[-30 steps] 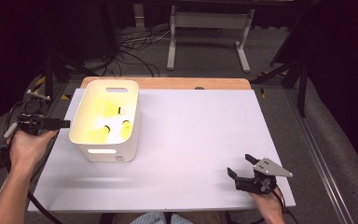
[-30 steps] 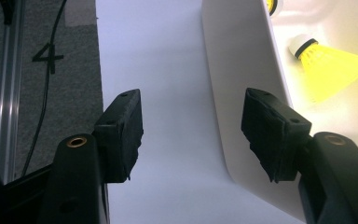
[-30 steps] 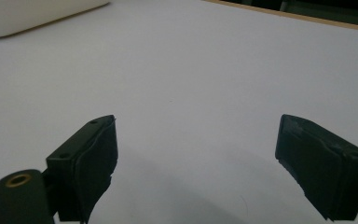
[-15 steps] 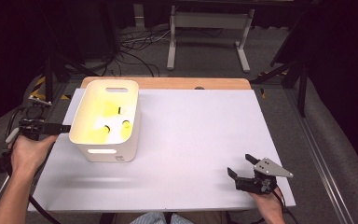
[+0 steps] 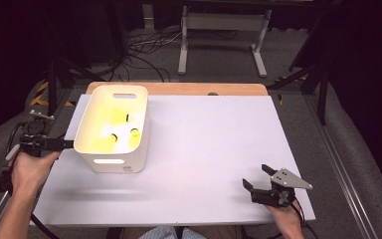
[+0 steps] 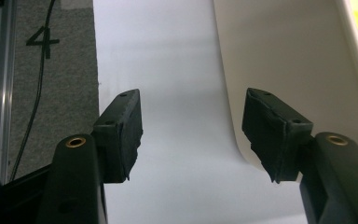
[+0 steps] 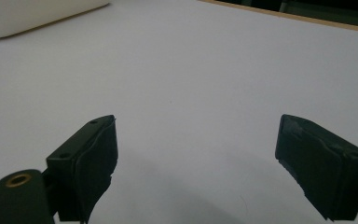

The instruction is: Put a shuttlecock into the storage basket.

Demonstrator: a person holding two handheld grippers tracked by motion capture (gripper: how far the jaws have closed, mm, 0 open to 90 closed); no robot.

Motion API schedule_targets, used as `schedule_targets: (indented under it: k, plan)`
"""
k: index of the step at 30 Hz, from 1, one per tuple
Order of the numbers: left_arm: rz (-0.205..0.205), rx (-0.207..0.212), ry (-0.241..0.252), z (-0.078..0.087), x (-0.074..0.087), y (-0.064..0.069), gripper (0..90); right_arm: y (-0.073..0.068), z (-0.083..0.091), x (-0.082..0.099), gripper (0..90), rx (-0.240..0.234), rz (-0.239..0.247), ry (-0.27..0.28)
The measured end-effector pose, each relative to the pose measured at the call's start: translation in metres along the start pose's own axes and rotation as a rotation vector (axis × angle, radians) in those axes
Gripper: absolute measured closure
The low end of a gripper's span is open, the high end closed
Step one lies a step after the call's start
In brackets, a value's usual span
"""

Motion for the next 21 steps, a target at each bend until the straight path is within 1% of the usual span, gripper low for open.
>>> schedule_targets:
  k: [1,5,9,13,21]
  plan:
    - [-0.001,-0.007,-0.003,-0.001,0.002,0.000,38.6,0.000,0.000,0.000,13.3,0.001,0.000,-0.001]
    - [0.000,-0.004,-0.010,-0.003,0.005,-0.001,38.6,0.000,0.001,0.000,13.3,0.001,-0.003,0.002]
    - [0.005,0.010,-0.007,-0.005,0.009,-0.001,38.4,0.000,0.001,0.000,13.3,0.001,-0.005,0.001]
    - [-0.002,0.008,-0.010,-0.005,0.011,0.001,38.2,0.000,0.001,0.000,13.3,0.002,-0.005,0.002]
    - [0.000,0.008,-0.018,-0.006,0.015,0.000,37.7,0.001,0.001,0.000,13.3,0.003,-0.005,0.004]
Point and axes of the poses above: each handheld gripper's, and its own axes: z roughly backward along the jaws, x roughly out of its underside, y roughly to its right, the point moved 4 cm from there along -z, roughly forward along the jaws, and after that the axes turned 14 degrees about -y, right-handed, at the moved point
